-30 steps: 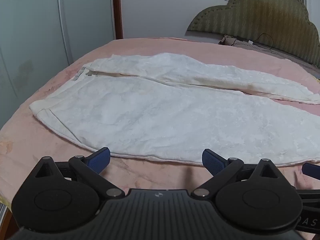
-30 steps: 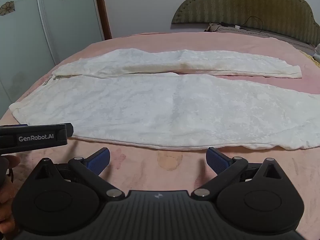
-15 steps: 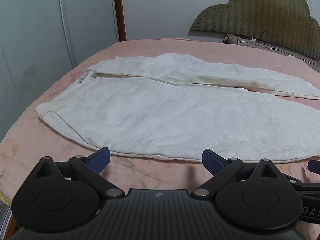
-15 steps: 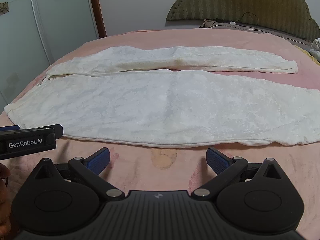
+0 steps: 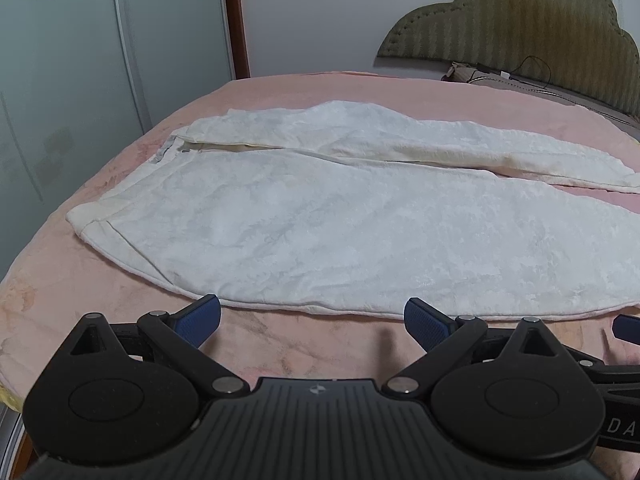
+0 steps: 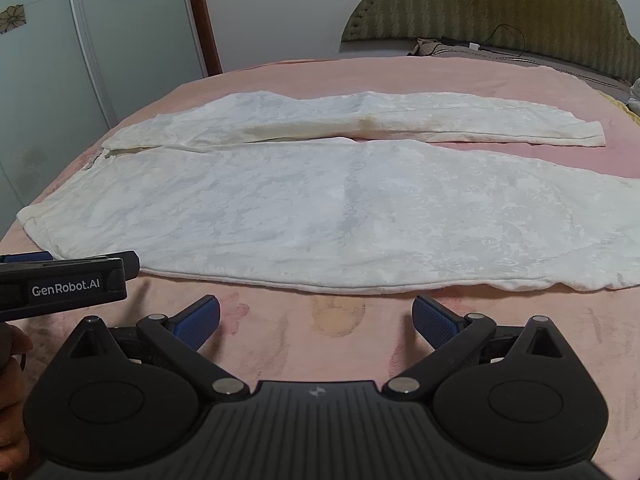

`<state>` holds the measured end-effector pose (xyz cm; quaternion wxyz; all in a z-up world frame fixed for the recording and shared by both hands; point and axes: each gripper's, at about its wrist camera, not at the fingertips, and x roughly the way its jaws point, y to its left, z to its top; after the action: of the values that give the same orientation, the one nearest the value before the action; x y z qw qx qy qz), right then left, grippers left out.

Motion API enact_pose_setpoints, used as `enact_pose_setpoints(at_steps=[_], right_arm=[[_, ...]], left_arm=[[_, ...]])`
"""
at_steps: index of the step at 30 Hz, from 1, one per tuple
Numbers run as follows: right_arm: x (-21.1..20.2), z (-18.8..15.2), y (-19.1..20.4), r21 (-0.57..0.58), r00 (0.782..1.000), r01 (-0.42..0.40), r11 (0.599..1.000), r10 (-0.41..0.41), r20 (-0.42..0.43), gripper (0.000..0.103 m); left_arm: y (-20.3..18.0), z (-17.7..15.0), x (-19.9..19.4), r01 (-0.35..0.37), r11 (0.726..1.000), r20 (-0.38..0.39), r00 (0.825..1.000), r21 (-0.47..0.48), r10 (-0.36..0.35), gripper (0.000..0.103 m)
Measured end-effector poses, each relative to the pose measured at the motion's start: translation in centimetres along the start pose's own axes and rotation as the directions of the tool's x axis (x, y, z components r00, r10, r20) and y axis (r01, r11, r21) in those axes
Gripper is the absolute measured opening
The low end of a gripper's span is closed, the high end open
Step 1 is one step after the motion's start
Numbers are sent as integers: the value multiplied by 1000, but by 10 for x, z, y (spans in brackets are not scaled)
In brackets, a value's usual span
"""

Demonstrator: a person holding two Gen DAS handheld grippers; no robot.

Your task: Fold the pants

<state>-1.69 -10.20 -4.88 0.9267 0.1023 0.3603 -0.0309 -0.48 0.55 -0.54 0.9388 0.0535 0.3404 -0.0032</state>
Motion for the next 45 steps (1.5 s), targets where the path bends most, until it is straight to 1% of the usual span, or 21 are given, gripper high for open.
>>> enact_pose_setpoints(at_steps=[20, 24, 26, 28, 31, 34, 37, 40, 43, 45], right_arm=[[-1, 0, 4, -6, 1000, -18, 1000, 18, -3, 103], [-2, -1, 4, -9, 999, -41, 999, 41, 2, 103], [-4, -1, 4, -25, 997, -67, 997, 68, 23, 103], [-8, 1, 6, -59, 993, -90, 994, 94, 66, 103], [-10, 8, 11, -124, 988, -66, 990, 82, 128, 103], [-1, 21, 18, -195, 982, -75, 978, 106, 155, 103], [14, 36, 26, -255, 975, -111, 961, 154, 157, 103], [31, 51, 34, -337, 968, -134, 932, 196, 158, 103], [52, 66, 43, -421, 973, -110, 900, 183, 137, 103], [65, 79, 45, -459, 972, -120, 880, 197, 125, 103]], left_arm=[[-1, -2, 1, 4, 1000, -4, 1000, 0, -4, 100], [-1, -2, 1, 6, 1000, -2, 1000, -3, -6, 100], [1, -2, 1, 12, 1000, 6, 1000, -13, -12, 100], [4, -1, 2, 13, 999, 16, 1000, -30, -13, 100], [12, 7, 6, -4, 998, 42, 999, -58, 6, 100], [22, 19, 12, -27, 995, 68, 997, -94, 33, 100], [33, 35, 24, -48, 991, 67, 996, -124, 56, 100], [45, 50, 35, -68, 984, 80, 993, -165, 82, 100], [56, 64, 50, -117, 974, 103, 985, -192, 138, 100], [62, 73, 64, -149, 968, 98, 980, -201, 171, 100]])
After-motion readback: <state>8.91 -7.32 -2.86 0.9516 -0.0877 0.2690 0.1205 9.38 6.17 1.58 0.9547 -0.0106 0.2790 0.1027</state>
